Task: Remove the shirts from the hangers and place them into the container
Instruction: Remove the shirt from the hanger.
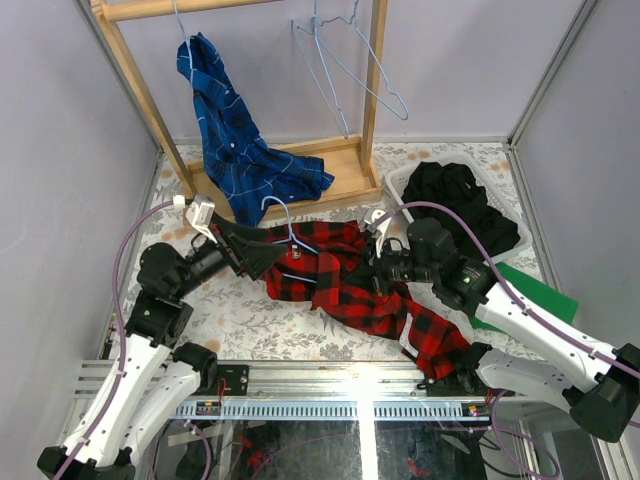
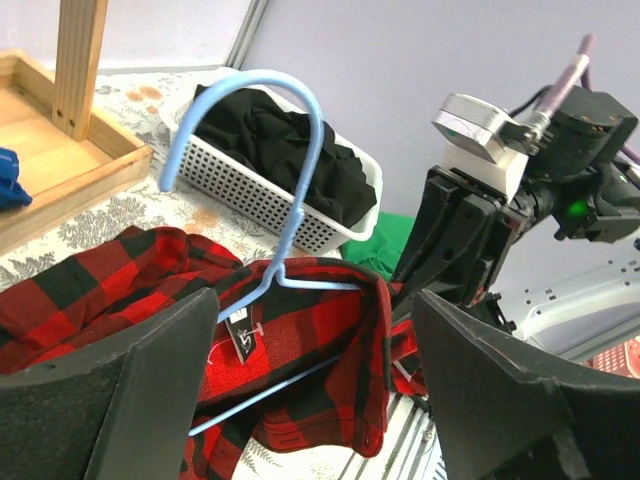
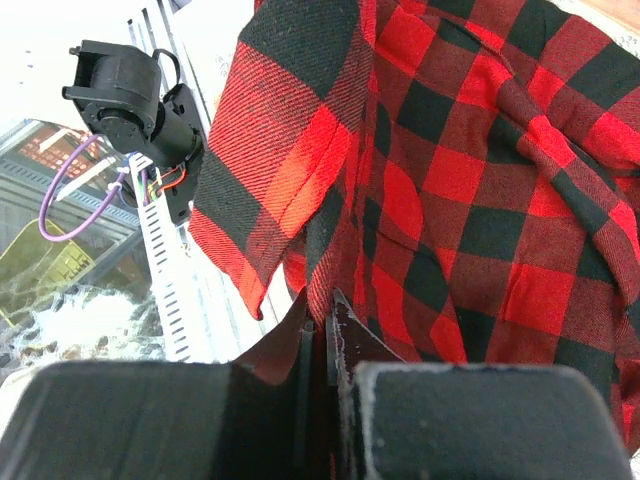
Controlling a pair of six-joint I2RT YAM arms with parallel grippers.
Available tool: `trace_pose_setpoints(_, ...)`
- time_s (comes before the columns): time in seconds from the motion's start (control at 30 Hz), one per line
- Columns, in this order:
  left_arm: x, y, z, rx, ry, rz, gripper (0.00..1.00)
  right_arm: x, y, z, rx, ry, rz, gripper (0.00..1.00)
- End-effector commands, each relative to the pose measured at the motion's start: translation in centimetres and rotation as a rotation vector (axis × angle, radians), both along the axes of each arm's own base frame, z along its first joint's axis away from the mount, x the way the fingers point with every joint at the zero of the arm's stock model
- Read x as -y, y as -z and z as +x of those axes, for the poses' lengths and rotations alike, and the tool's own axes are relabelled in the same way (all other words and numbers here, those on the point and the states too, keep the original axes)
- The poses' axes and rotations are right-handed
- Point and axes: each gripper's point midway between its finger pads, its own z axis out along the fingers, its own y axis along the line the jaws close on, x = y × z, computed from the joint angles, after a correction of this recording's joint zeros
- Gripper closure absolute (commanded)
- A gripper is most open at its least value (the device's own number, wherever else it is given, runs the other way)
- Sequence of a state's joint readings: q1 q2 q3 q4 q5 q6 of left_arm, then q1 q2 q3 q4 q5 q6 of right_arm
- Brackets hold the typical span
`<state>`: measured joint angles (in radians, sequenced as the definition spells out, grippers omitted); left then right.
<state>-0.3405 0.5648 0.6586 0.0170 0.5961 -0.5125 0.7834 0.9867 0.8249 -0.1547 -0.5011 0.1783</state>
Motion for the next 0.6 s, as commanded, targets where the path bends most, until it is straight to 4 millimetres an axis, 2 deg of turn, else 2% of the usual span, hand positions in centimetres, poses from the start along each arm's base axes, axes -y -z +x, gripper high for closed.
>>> trace_pose_setpoints(0.0,0.1,-1.1,1.3,-0.009,-0.035,-0.082,0.26,-1.0,-3.4,0.2,0.058,-0.028,0.096,1.0)
trace_pose_setpoints(0.17,0.2,-0.7,2.6,-0.067,-0.069,-0.139,0.28,-1.0,-3.2,0.2,0.046,-0.024,0.092,1.0)
trace_pose_setpoints(0.33,0.6,-0.6,2.7,-0.083,-0.044,-0.184,0.35,-0.9,-3.2,0.1,0.045,-0.023,0.092,1.0)
trace_pose_setpoints(0.57,0.6,-1.5,2.6,-0.052,-0.043,-0.211,0.45,-0.9,-3.0,-0.4,0.031,-0.043,0.089,1.0)
